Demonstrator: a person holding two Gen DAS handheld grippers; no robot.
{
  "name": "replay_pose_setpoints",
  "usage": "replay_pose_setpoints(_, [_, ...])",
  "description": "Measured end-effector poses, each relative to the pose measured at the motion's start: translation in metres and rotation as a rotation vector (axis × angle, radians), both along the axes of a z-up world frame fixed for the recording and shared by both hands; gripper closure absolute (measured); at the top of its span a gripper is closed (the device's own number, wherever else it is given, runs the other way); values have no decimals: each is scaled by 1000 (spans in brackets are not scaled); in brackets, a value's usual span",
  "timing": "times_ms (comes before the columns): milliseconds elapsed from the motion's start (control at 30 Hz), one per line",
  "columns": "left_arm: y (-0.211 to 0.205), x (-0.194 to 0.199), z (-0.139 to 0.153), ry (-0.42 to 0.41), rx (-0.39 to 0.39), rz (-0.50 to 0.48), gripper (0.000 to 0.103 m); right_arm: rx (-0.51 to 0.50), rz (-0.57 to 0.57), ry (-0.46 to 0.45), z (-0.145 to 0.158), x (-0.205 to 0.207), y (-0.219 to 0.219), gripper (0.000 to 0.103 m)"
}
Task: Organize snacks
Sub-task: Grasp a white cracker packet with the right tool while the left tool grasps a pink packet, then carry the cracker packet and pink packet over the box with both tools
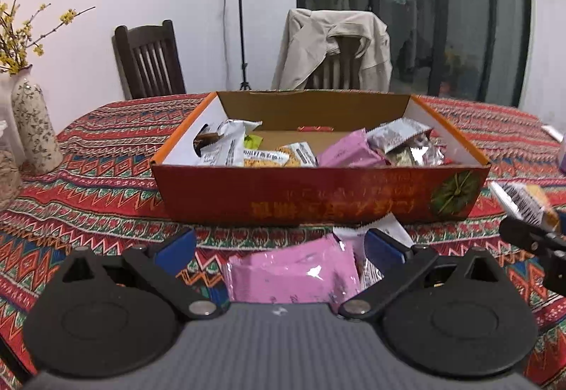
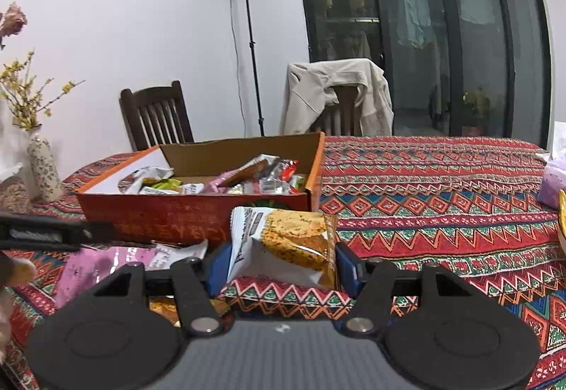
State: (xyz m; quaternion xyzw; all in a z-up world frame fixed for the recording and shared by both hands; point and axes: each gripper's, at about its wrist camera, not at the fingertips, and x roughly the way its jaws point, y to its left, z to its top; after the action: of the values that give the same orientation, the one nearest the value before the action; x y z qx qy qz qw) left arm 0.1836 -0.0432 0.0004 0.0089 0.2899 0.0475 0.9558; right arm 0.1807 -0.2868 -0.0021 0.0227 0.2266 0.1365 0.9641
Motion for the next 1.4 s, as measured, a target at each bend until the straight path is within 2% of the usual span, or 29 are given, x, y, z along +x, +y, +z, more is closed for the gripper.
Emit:
replay_pose_setpoints(200, [-20, -3, -10, 28, 84, 55, 0, 19, 19, -15, 3, -7, -1, 42])
replay_pose_setpoints(467, [-23, 3, -28, 106, 52, 103, 0, 24, 30, -5, 2, -8, 0, 42])
replay_pose_setpoints(700, [-17, 2, -29, 103, 16, 110, 0, 20, 27, 5, 0, -5, 1, 42])
replay_pose_setpoints(767, [-15, 1, -28, 109, -2, 97, 6, 18, 26, 7, 0, -5, 1, 42])
replay_pose_setpoints(800, [-13, 1, -28, 112, -19, 84, 15, 18, 25, 9, -1, -4, 1, 42])
replay_pose_setpoints(900, [-10, -1, -26, 111, -45, 78, 22, 21, 23, 19, -2, -3, 1, 41])
replay_pose_setpoints(1133, [-2, -10, -23, 95, -66, 69, 27, 23, 15, 35, -5, 0, 0, 41])
replay_pose_setpoints(1400, [12, -24, -11, 47, -96, 44, 27, 29, 19, 19, -5, 0, 0, 41])
